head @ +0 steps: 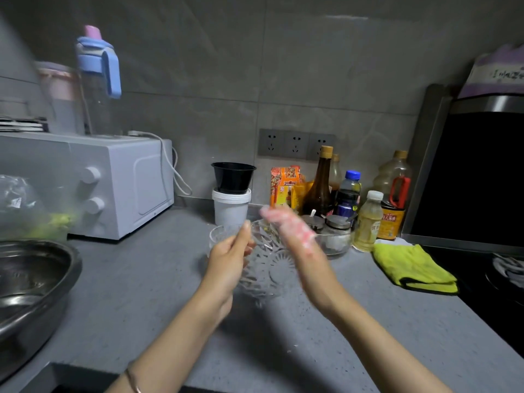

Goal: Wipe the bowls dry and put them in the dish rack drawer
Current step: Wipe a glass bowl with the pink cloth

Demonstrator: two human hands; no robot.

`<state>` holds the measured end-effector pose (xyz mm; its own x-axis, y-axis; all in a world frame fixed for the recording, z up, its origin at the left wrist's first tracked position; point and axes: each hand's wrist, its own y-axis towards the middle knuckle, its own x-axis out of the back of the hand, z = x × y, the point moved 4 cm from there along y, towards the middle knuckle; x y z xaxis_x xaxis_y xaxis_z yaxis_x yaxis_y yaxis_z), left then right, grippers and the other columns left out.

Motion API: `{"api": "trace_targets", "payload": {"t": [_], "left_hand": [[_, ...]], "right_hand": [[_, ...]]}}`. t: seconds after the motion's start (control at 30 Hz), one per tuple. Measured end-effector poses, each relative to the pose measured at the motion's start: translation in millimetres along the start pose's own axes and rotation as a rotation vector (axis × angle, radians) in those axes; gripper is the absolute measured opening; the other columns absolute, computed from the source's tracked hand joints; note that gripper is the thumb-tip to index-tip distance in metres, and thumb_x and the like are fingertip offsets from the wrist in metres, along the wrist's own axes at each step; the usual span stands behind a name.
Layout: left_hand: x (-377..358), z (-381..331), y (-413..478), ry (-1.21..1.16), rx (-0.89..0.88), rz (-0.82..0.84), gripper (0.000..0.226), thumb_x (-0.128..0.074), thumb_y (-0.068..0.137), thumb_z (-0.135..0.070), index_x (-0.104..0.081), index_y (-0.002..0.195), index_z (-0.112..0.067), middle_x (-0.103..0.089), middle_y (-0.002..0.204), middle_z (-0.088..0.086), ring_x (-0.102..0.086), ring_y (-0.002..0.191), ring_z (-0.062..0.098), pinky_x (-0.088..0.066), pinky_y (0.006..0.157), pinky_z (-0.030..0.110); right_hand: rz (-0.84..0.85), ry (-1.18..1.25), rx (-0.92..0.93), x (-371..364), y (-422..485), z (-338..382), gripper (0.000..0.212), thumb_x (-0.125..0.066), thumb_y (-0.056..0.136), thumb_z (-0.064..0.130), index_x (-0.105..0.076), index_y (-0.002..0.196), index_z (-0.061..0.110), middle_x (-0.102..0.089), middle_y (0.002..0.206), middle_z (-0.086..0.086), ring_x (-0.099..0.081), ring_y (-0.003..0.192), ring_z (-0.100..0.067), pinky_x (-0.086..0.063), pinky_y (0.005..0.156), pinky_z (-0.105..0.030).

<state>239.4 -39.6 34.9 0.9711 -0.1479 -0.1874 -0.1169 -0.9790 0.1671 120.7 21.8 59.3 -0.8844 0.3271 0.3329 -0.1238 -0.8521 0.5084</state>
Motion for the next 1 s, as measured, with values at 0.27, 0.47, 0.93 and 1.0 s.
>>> {"api": "trace_targets", "payload": {"t": [0.27,0.47,0.93,1.0], "left_hand": [[1.6,20.0,-7.8,-0.097,0.122,-0.102,0.046,-0.038,0.1,-0.04,-0.067,0.082,-0.009,-0.07,0.078,0.008,-0.067,0.079,0.021,-0.054,0.07,0.03],[-1.5,20.7,-16.2,-0.029,-0.044,-0.144,0.047,-0.038,0.101,-0.033,-0.057,0.062,-0.014,-0.058,0.049,-0.009,-0.055,0.05,-0.001,-0.04,0.048,0.007],[-2.3,24.7,-10.2,0.006,-0.049,-0.076,0.039,-0.04,0.101,-0.022,-0.058,0.067,-0.016,-0.056,0.058,-0.005,-0.05,0.055,0.003,-0.039,0.047,0.008],[-0.1,21.6,-11.7,0.005,-0.075,-0.108,0.047,-0.041,0.101,-0.027,-0.045,0.056,-0.014,-0.045,0.042,-0.01,-0.04,0.043,0.001,-0.035,0.046,0.012]], "right_hand": [[-0.098,-0.56,0.379,-18.5,-21.9,-0.5,0.038,-0.033,0.095,0.054,-0.055,0.121,0.036,-0.048,0.131,0.018,-0.036,0.127,0.003,-0.02,0.114,-0.031],[-0.154,-0.561,0.247,-18.2,-2.9,-5.1,0.044,-0.031,0.093,0.05,-0.063,0.118,0.033,-0.061,0.111,0.016,-0.054,0.106,-0.003,-0.045,0.095,-0.031],[-0.129,-0.659,0.417,-22.5,-6.9,-3.2,0.045,-0.027,0.098,0.04,-0.064,0.12,0.028,-0.064,0.118,0.008,-0.057,0.109,-0.008,-0.044,0.093,-0.03],[-0.146,-0.405,0.212,-11.8,-0.7,-7.8,0.043,-0.027,0.098,0.045,-0.066,0.111,0.033,-0.068,0.101,0.01,-0.061,0.081,-0.001,-0.049,0.072,-0.024]]}}
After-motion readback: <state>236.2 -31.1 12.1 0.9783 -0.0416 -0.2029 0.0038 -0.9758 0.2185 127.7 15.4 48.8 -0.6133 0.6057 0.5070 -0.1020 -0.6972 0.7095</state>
